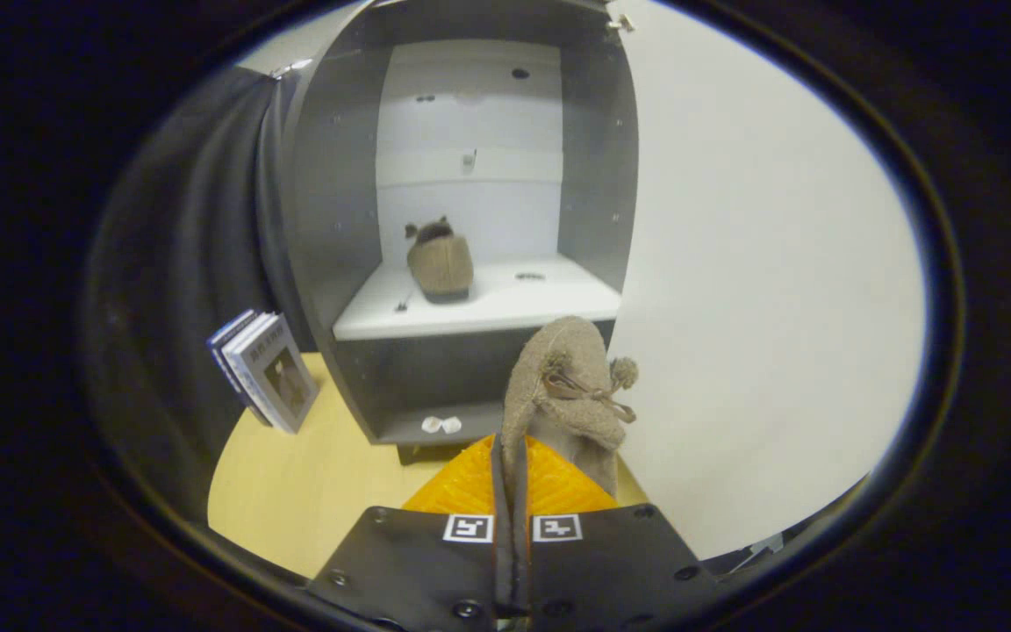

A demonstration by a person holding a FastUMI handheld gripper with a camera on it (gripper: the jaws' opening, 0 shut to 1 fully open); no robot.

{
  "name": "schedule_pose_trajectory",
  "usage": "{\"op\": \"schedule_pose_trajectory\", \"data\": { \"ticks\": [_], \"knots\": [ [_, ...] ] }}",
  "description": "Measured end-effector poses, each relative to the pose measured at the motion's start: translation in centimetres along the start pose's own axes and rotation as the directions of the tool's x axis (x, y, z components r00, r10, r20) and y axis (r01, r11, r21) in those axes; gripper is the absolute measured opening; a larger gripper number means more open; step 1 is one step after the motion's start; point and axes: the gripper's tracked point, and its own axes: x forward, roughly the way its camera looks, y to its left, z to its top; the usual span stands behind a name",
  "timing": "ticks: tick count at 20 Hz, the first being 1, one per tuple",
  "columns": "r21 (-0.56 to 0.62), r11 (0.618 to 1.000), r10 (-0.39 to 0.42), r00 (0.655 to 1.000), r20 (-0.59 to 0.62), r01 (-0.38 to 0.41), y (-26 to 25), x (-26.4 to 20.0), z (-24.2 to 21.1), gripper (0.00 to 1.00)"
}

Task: Open the shoe cabinet door, grab the shoes and put them into the shoe cabinet, then close the shoe cabinet door.

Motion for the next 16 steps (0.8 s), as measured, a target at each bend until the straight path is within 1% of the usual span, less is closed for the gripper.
{"op": "schedule_pose_trajectory", "data": {
  "ticks": [4, 6, 10, 11, 14, 16],
  "knots": [
    [-0.018, 1.0, 0.009, 0.994, 0.113, -0.007, -0.7, 0.4, 7.0, 0.02],
    [-0.027, 0.999, 0.036, 0.987, 0.156, -0.033, -0.3, 2.5, 10.2, 0.02],
    [-0.072, 0.994, 0.094, 0.972, 0.214, -0.08, 0.2, 8.2, 15.7, 0.02],
    [-0.082, 0.993, 0.103, 0.972, 0.212, -0.088, 0.1, 10.0, 16.7, 0.02],
    [-0.102, 0.989, 0.122, 0.975, 0.187, -0.105, -0.2, 15.6, 17.9, 0.02],
    [-0.125, 0.986, 0.132, 0.978, 0.16, -0.113, 0.1, 19.2, 18.0, 0.02]
  ]
}}
